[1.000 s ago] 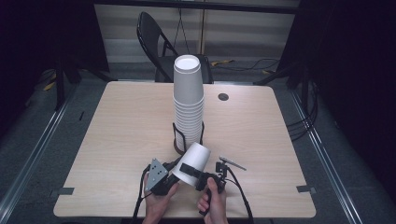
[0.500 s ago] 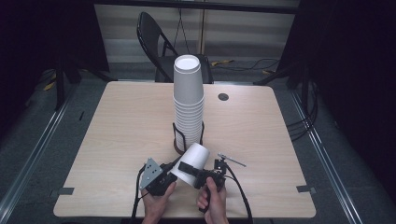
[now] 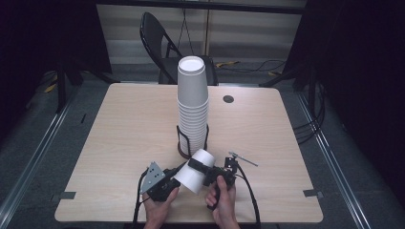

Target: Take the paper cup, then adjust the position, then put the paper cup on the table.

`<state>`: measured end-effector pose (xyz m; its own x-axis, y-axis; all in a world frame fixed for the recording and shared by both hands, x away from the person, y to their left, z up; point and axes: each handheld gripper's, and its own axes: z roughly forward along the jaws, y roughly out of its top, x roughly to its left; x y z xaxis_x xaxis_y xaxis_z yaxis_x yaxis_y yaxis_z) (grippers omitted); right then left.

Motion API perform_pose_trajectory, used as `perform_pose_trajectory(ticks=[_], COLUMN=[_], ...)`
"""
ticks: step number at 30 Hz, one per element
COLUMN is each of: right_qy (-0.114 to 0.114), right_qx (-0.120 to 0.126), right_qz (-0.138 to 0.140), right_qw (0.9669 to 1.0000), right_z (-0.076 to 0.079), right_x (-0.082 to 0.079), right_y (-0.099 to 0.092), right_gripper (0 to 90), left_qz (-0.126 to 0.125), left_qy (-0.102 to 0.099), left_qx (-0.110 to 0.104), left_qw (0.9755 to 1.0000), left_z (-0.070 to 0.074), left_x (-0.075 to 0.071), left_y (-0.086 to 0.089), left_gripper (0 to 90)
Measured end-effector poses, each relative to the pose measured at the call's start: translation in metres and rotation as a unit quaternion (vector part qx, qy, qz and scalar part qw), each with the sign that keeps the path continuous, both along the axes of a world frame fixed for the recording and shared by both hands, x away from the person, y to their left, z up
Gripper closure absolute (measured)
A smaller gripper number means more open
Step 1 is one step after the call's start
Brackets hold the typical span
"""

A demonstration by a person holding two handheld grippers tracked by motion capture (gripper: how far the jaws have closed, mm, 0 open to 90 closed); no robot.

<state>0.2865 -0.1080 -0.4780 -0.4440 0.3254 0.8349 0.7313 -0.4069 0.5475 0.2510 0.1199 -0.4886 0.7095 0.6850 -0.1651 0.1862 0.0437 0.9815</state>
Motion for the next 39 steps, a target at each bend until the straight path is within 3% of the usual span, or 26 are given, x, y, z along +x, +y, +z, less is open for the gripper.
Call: perform_pose_trajectory(ticks=[5, 11, 14, 17, 18, 22, 25, 27, 28, 31, 34, 36, 39], right_qy=[-0.011, -0.031, -0.067, -0.090, -0.111, -0.148, -0.159, -0.168, -0.177, -0.197, -0.225, -0.235, -0.232], right_qx=[-0.004, -0.031, -0.067, -0.094, -0.098, -0.133, -0.145, -0.160, -0.171, -0.185, -0.221, -0.242, -0.265], right_qz=[-0.019, -0.053, -0.077, -0.078, -0.073, -0.052, -0.040, -0.036, -0.042, -0.049, -0.055, -0.053, -0.028], right_qw=[0.9998, 0.9976, 0.9926, 0.9884, 0.9863, 0.9786, 0.9758, 0.9721, 0.9682, 0.9616, 0.9474, 0.9399, 0.9356], right_z=[0.004, 0.011, 0.013, 0.012, 0.011, 0.010, 0.010, 0.010, 0.009, 0.008, 0.006, 0.004, 0.001], right_x=[0.006, 0.012, 0.008, 0.003, 0.001, -0.006, -0.007, -0.007, -0.008, -0.012, -0.016, -0.019, -0.020], right_y=[-0.008, -0.022, -0.029, -0.033, -0.034, -0.034, -0.033, -0.033, -0.032, -0.031, -0.030, -0.029, -0.027], right_gripper=[12.6, 13.5, 13.4, 12.9, 12.8, 12.8, 12.9, 13.2, 13.2, 13.2, 13.1, 13.1, 13.5], left_qz=[-0.005, 0.017, 0.018, 0.026, 0.025, 0.034, 0.030, 0.029, 0.029, 0.026, 0.021, 0.018, 0.011], left_qy=[0.005, 0.025, 0.037, 0.042, 0.045, 0.054, 0.059, 0.060, 0.062, 0.067, 0.069, 0.072, 0.076], left_qx=[0.015, 0.021, 0.012, 0.022, 0.025, 0.037, 0.050, 0.059, 0.061, 0.057, 0.071, 0.082, 0.110], left_qw=[0.9999, 0.9993, 0.9991, 0.9985, 0.9984, 0.9973, 0.9966, 0.9961, 0.9958, 0.9958, 0.9949, 0.9939, 0.9910], left_z=[0.003, 0.005, 0.006, 0.008, 0.008, 0.011, 0.013, 0.016, 0.017, 0.021, 0.026, 0.029, 0.035], left_x=[0.000, 0.001, 0.006, 0.009, 0.009, 0.010, 0.012, 0.013, 0.014, 0.014, 0.016, 0.016, 0.016], left_y=[0.005, 0.015, 0.023, 0.028, 0.029, 0.031, 0.033, 0.034, 0.035, 0.040, 0.042, 0.042, 0.043], left_gripper=[86.7, 86.8, 86.8, 86.8, 86.8, 86.8, 86.8, 86.8, 86.9, 86.9, 86.9, 86.9, 86.8])
